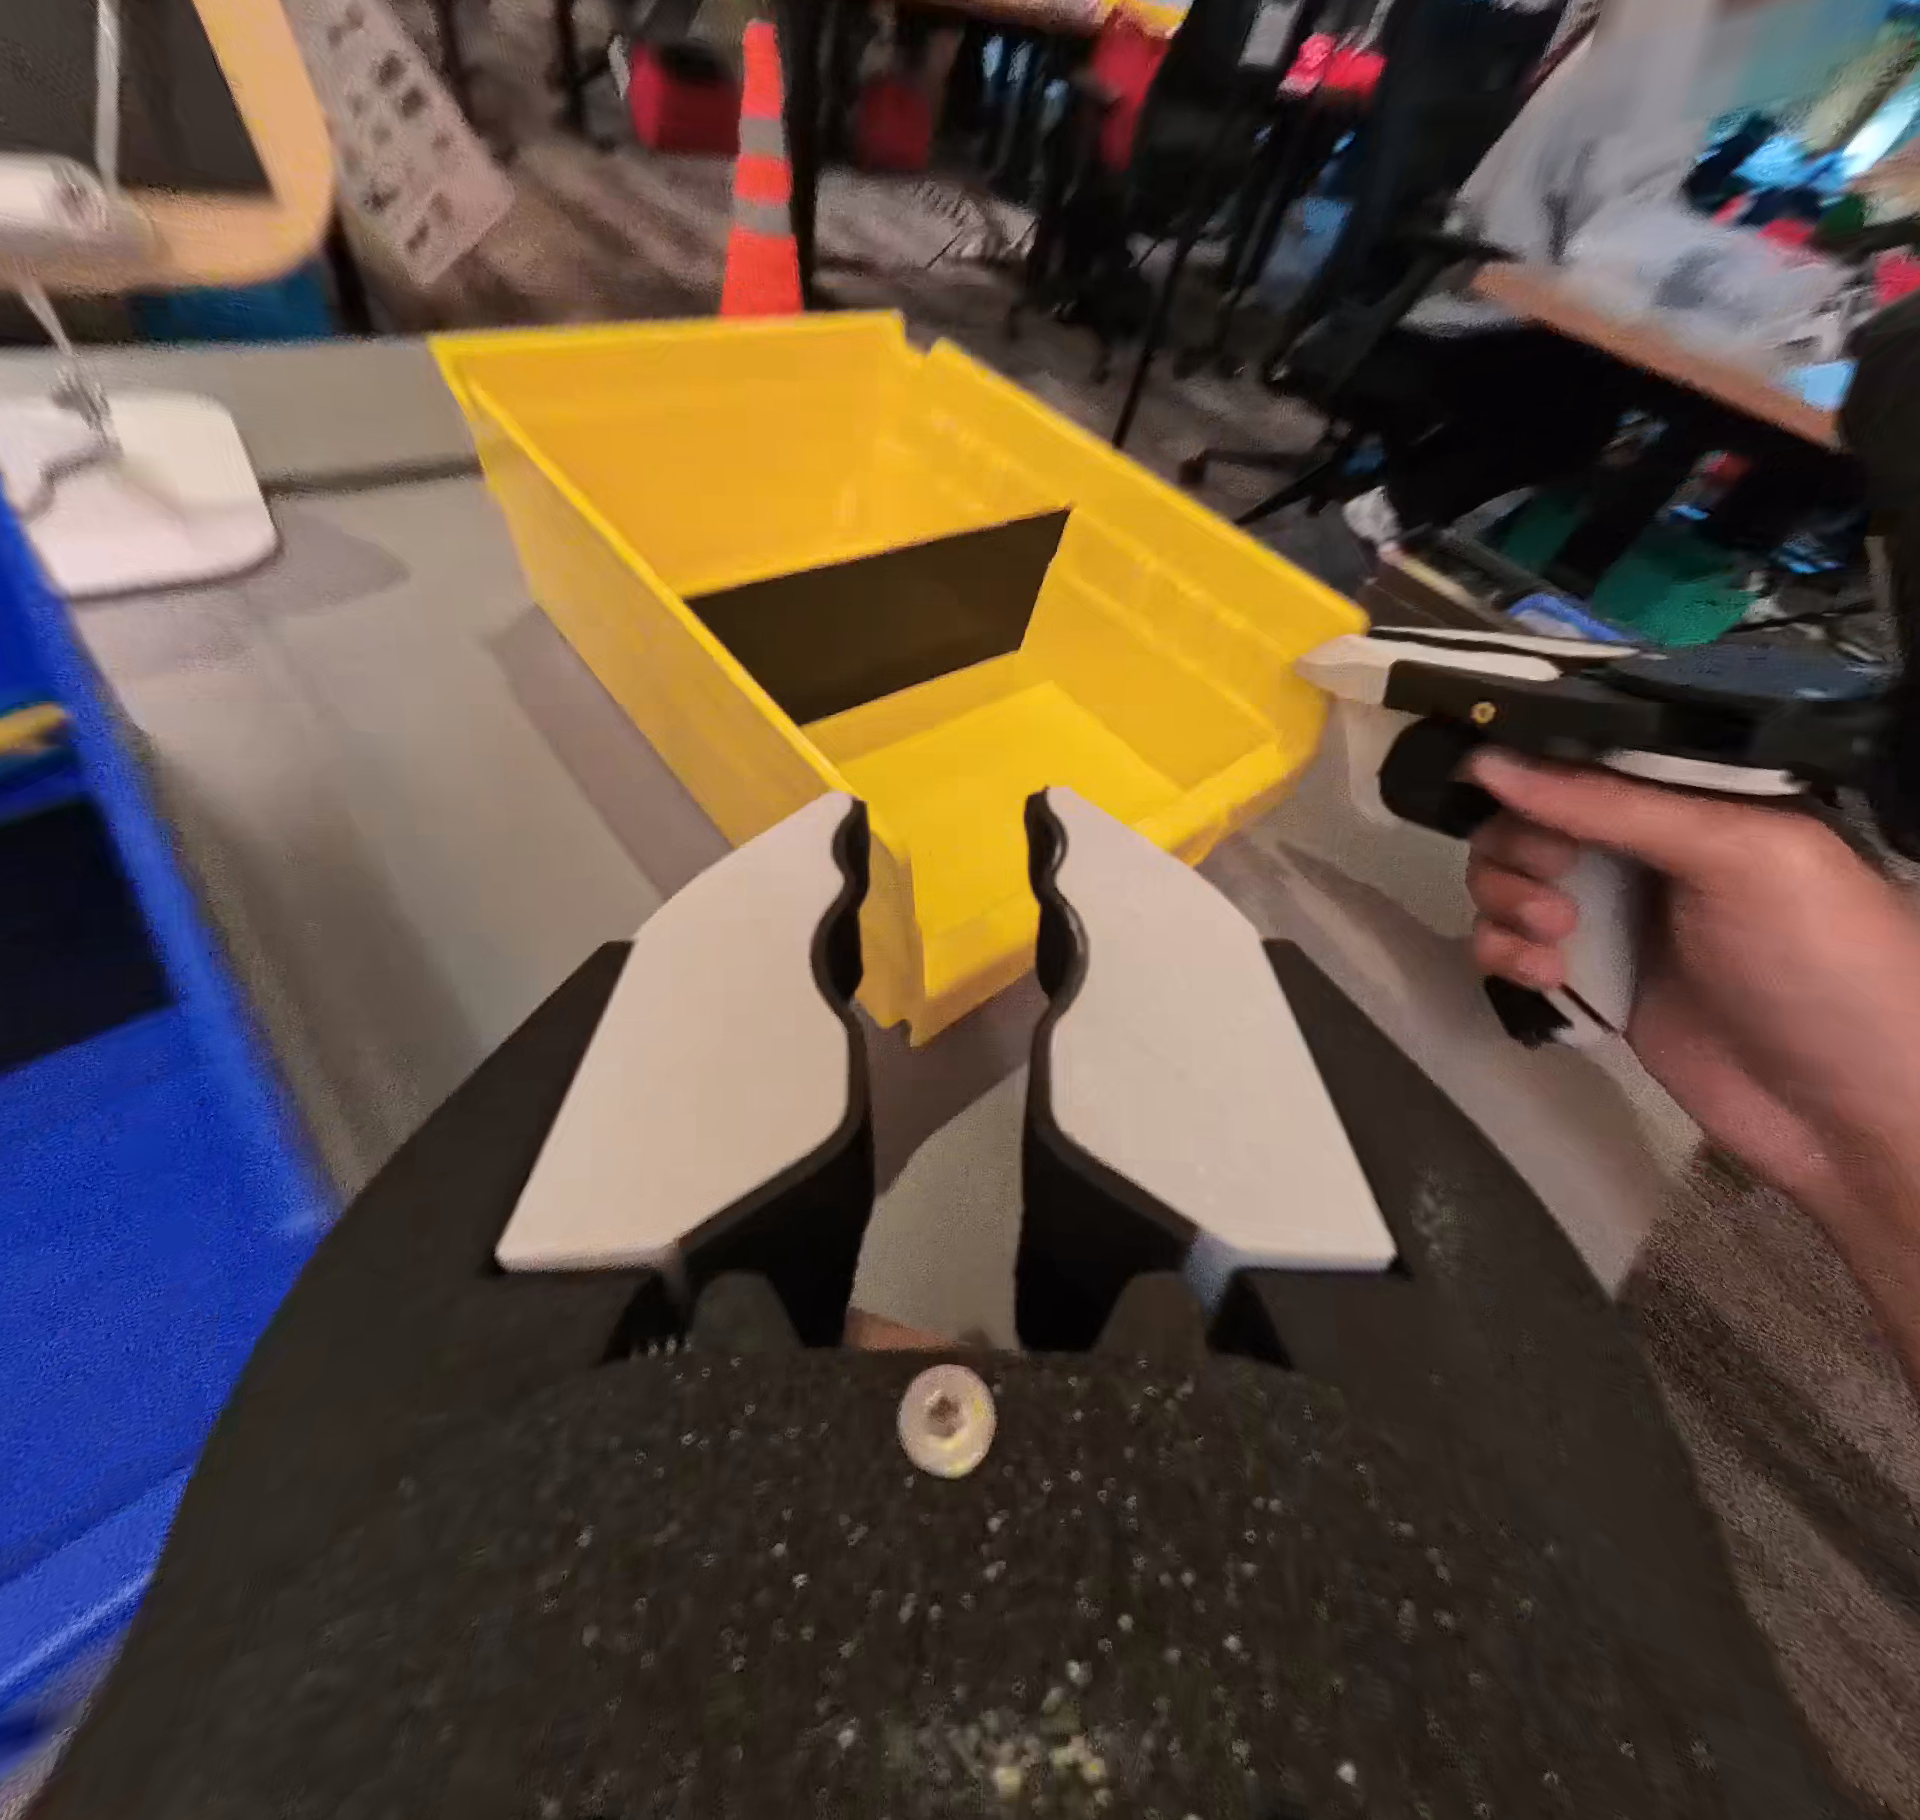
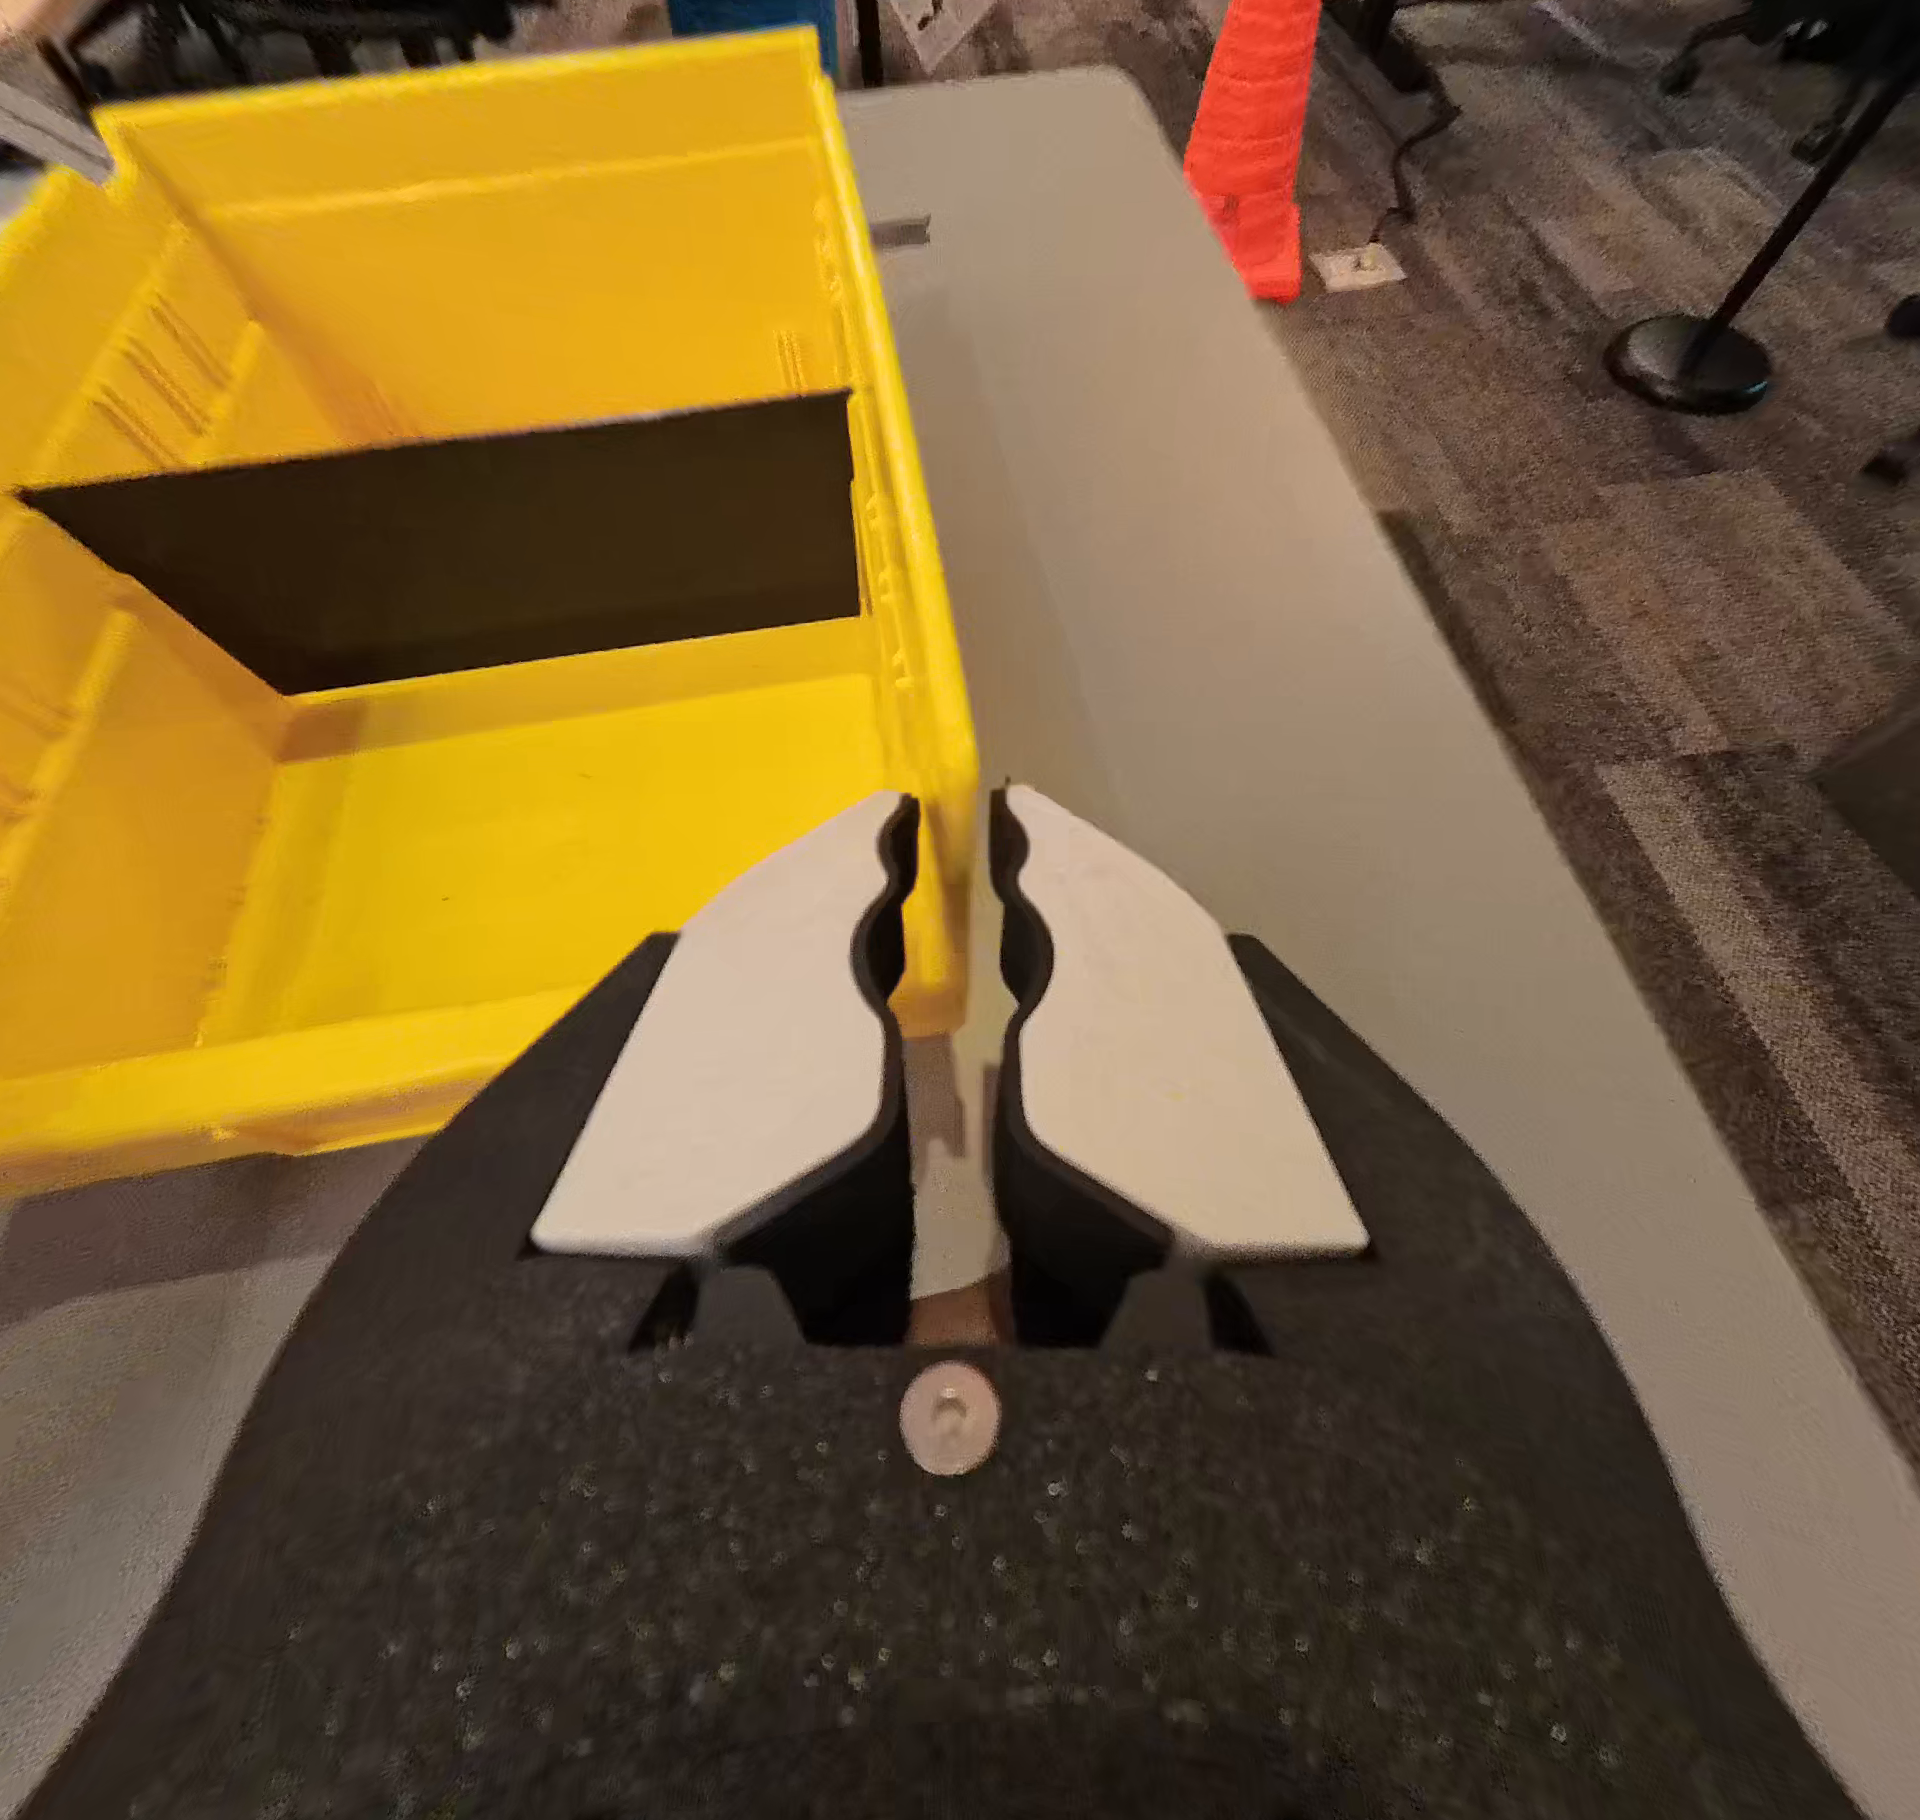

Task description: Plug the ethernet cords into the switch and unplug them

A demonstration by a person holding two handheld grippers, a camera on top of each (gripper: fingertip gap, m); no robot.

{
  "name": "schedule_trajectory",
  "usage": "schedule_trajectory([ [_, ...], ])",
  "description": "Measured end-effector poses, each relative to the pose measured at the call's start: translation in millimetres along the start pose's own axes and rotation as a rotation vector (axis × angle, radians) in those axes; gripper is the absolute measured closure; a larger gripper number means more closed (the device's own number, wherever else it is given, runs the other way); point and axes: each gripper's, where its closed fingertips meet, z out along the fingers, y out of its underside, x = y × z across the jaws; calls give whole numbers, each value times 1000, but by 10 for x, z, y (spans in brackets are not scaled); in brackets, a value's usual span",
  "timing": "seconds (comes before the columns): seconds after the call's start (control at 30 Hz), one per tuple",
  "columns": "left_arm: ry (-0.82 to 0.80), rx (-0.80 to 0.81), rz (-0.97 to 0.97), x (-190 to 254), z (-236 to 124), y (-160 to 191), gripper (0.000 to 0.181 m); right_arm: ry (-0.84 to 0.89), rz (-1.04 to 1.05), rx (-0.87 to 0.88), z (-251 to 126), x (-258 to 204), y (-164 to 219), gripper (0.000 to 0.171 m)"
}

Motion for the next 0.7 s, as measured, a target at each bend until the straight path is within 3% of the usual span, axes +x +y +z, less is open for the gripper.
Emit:
schedule_trajectory([
  [0.1,31,64,67,-209,-555,-284,145,-24,16,139,-343,65,-293,151],
  [0.17,-21,63,106,-604,-900,-324,139,-90,34,234,-564,-41,-511,146],
  [0.27,-183,1,118,-1408,-1356,-216,130,-227,-12,328,-833,-497,-769,141],
  [0.37,-298,-103,120,-1995,-1689,-105,116,-313,-206,313,-944,-1137,-821,131],
  [0.43,-367,-128,132,-2304,-1791,4,116,-412,-268,283,-973,-1661,-755,124],
  [0.5,-405,-183,96,-2539,-1799,250,117,-567,-219,257,-998,-2257,-615,118],
  [0.53,-419,-210,68,-2625,-1788,381,117,-621,-165,230,-969,-2514,-514,106],
  [0.63,-400,-202,-10,-2706,-1719,640,125,-618,5,90,-706,-2987,-84,103],
  [0.7,-351,-209,-48,-2668,-1644,752,134,-527,-5,31,-508,-3119,191,104],
])
